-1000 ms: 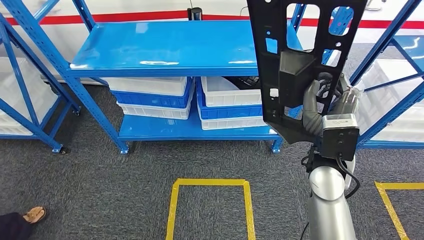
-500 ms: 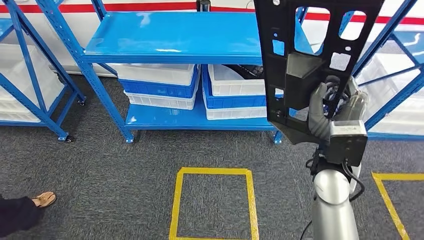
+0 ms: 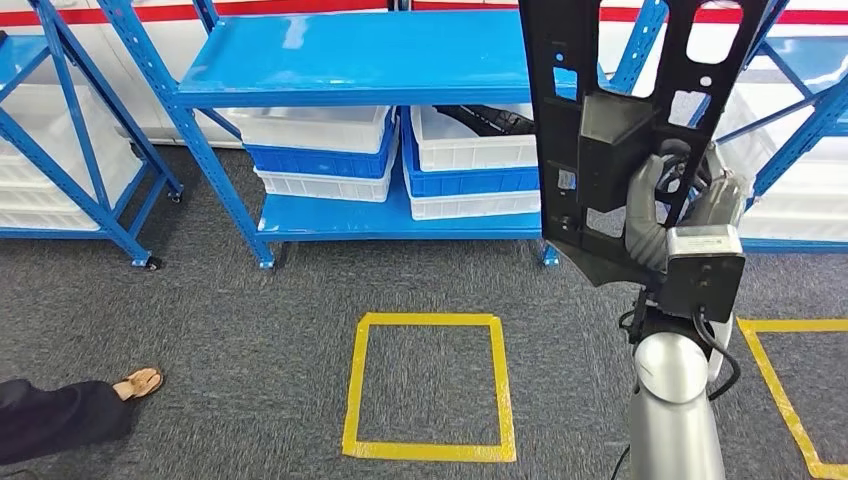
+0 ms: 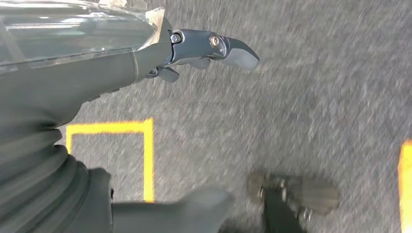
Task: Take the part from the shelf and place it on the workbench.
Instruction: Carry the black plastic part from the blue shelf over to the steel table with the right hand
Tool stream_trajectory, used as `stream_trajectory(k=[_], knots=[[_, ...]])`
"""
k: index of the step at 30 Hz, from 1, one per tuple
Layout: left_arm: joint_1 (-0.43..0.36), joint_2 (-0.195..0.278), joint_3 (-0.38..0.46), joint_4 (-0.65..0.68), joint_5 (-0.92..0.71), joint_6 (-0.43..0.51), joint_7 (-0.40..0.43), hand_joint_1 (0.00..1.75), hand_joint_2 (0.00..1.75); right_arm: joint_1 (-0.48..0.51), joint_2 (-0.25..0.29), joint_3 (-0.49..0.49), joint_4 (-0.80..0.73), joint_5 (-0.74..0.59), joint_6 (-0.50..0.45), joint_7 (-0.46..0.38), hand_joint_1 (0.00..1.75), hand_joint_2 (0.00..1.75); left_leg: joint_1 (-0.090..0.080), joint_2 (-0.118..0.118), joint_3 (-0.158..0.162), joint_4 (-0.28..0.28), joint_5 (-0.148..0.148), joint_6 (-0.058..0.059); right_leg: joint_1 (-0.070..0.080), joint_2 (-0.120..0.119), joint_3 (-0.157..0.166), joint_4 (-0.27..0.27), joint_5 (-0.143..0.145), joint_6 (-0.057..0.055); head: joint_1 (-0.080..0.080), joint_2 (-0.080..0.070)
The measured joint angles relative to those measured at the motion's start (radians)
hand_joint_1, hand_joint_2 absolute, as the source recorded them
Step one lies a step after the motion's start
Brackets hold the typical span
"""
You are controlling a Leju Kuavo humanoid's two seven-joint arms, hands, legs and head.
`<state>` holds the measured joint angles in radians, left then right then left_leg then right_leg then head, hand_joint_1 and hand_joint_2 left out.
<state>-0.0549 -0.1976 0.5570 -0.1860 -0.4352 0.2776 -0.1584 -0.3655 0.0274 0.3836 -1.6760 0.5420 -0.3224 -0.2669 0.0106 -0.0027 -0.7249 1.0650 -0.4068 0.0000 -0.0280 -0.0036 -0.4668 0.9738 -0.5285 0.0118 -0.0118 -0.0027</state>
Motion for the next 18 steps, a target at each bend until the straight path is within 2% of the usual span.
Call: stream_trajectory(k=[2,3,4,5,6,7,9,10,11,13,14,15,17,18], knots=[[-0.002,-0.004,0.0,0.0,0.008,-0.018,0.002,0.0,1.75,-0.026,0.013,0.0,0.016,0.004,0.011,0.014,1.75,1.75,0.002,0.0,-0.027,0.13,-0.105,-0.008,0.004,-0.002,-0.026,0.004,0.025,-0.011,-0.001,0.0],[-0.005,-0.006,0.002,0.0,0.014,-0.023,0.005,0.0,1.75,-0.039,0.02,0.0,0.031,0.004,0.016,0.018,1.75,1.75,0.002,0.0,-0.034,0.194,-0.129,-0.011,0.006,-0.002,-0.042,0.008,0.036,-0.012,-0.001,0.0],[-0.007,-0.007,0.005,0.0,0.019,-0.025,0.01,0.0,1.75,-0.052,0.027,0.0,0.049,0.003,0.018,0.02,1.75,1.75,0.003,0.0,-0.031,0.235,-0.129,-0.012,0.008,-0.002,-0.059,0.013,0.046,-0.011,-0.001,0.0],[-0.009,-0.007,0.009,0.0,0.024,-0.025,0.018,0.0,1.75,-0.063,0.034,0.0,0.069,0.001,0.02,0.02,1.75,1.75,0.003,0.0,-0.013,0.244,-0.11,-0.012,0.008,-0.002,-0.076,0.02,0.054,-0.01,-0.001,0.0],[-0.011,-0.007,0.014,0.0,0.027,-0.022,0.028,0.0,1.75,-0.073,0.041,0.0,0.091,-0.004,0.021,0.018,1.75,1.75,0.003,0.0,0.023,0.216,-0.084,-0.01,0.009,-0.002,-0.093,0.027,0.061,-0.007,-0.002,0.0],[-0.013,-0.007,0.019,0.0,0.029,-0.018,0.039,0.0,1.75,-0.084,0.048,0.0,0.111,-0.01,0.021,0.013,1.75,1.75,0.003,-0.001,0.07,0.161,-0.07,-0.007,0.009,-0.002,-0.108,0.036,0.067,-0.004,-0.002,0.0],[-0.017,-0.007,0.025,0.0,0.03,-0.003,0.055,0.0,1.75,-0.103,0.06,-0.002,0.15,-0.024,0.019,0.0,1.75,1.75,0.0,-0.002,0.162,0.032,-0.082,0.002,0.011,-0.002,-0.129,0.048,0.079,0.007,-0.001,0.0],[-0.018,-0.008,0.027,0.0,0.03,0.006,0.058,0.0,1.75,-0.113,0.066,-0.002,0.169,-0.031,0.018,-0.006,1.75,1.75,-0.004,-0.003,0.186,-0.009,-0.096,0.007,0.012,-0.003,-0.135,0.049,0.086,0.014,-0.001,0.0],[-0.019,-0.008,0.029,0.0,0.03,0.014,0.059,0.0,1.75,-0.121,0.07,-0.003,0.187,-0.035,0.016,-0.01,1.75,1.75,-0.008,-0.004,0.194,-0.031,-0.102,0.012,0.012,-0.005,-0.14,0.049,0.094,0.022,-0.001,0.0],[-0.019,-0.011,0.035,0.0,0.029,0.022,0.061,0.0,1.75,-0.132,0.074,-0.003,0.219,-0.041,0.014,-0.015,1.75,1.75,-0.009,-0.001,0.181,-0.045,-0.086,0.03,0.014,-0.005,-0.152,0.051,0.102,0.035,-0.001,0.0],[-0.019,-0.012,0.037,0.0,0.029,0.023,0.062,0.0,1.75,-0.136,0.075,-0.004,0.231,-0.042,0.014,-0.016,1.75,1.75,-0.007,0.001,0.171,-0.05,-0.073,0.041,0.016,-0.004,-0.164,0.067,0.085,0.035,0.002,0.0],[-0.019,-0.013,0.04,0.001,0.029,0.024,0.062,0.0,1.75,-0.138,0.075,-0.005,0.241,-0.043,0.013,-0.016,1.75,1.75,-0.005,0.004,0.158,-0.055,-0.057,0.051,0.018,-0.002,-0.18,0.099,0.052,0.031,0.006,0.0],[-0.019,-0.014,0.042,0.001,0.029,0.026,0.062,0.0,1.75,-0.142,0.075,-0.006,0.258,-0.045,0.011,-0.017,1.75,1.75,-0.004,0.006,0.128,-0.057,-0.03,0.06,0.016,0.0,-0.216,0.216,-0.038,0.021,0.011,0.0],[-0.019,-0.014,0.042,0.001,0.029,0.027,0.062,0.0,1.75,-0.142,0.075,-0.007,0.264,-0.045,0.011,-0.017,1.75,1.75,-0.005,0.006,0.111,-0.057,-0.017,0.061,0.014,0.001,-0.228,0.279,-0.067,0.023,0.012,0.0]])
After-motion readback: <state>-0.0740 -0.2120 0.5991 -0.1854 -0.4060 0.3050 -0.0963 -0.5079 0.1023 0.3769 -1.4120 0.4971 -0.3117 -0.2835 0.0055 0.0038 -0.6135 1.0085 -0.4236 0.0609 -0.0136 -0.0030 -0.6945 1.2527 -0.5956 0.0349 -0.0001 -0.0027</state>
